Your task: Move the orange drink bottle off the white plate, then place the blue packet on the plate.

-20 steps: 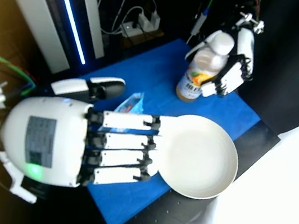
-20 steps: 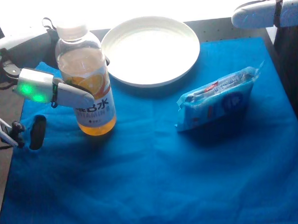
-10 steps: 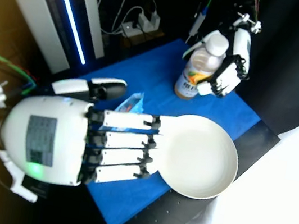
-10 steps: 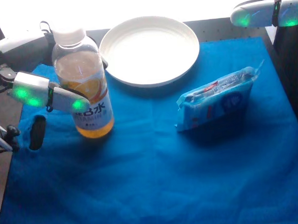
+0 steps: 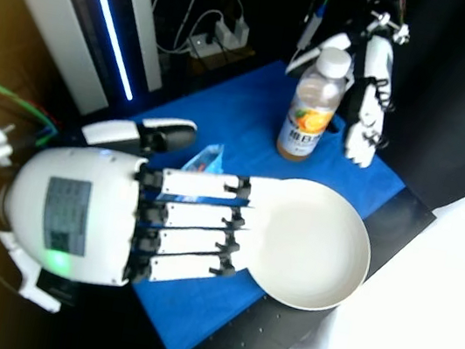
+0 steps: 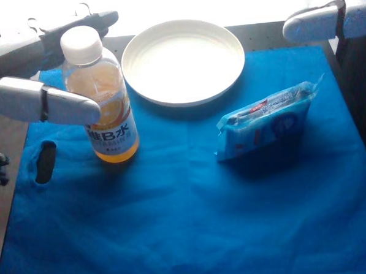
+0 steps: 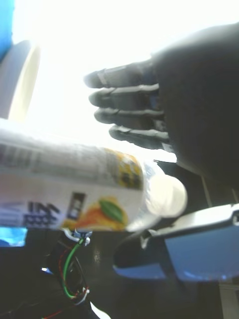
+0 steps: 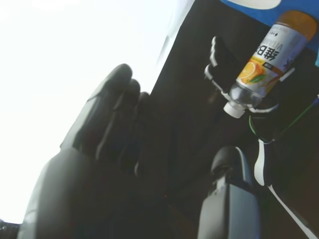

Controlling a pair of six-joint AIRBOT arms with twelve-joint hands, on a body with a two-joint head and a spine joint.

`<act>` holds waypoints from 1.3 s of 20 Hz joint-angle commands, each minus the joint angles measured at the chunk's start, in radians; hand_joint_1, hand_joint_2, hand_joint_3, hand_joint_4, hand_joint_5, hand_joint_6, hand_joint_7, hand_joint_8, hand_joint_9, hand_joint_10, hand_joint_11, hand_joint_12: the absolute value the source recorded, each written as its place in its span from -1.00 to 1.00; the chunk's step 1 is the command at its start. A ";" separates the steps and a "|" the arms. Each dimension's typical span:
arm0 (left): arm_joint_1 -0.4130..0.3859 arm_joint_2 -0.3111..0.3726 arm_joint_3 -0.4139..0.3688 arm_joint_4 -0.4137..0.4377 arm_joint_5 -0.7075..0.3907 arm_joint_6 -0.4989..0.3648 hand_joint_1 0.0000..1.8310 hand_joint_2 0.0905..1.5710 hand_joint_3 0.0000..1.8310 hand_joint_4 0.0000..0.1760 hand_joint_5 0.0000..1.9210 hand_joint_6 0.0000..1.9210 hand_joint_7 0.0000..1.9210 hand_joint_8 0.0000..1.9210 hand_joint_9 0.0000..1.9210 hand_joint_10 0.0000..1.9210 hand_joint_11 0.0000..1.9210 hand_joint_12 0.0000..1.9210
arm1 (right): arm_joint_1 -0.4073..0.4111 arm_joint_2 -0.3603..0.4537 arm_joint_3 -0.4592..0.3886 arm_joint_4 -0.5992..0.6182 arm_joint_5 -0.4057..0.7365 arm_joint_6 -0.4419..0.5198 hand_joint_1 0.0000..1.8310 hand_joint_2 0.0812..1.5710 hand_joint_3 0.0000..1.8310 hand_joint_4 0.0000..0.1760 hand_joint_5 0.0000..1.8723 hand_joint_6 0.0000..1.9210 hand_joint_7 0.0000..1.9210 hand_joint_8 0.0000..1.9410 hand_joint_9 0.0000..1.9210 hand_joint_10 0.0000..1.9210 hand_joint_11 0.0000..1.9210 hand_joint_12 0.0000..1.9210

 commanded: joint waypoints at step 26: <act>0.124 0.161 -0.110 -0.196 -0.122 0.130 -0.45 -0.10 -1.00 1.00 -1.00 -1.00 -1.00 -1.00 -1.00 -1.00 -1.00 -1.00 | 0.013 0.008 -0.044 -0.511 -0.111 0.258 -0.14 -0.19 -0.99 -0.15 -0.54 -0.99 -0.59 -1.00 -0.62 -1.00 -1.00 -0.01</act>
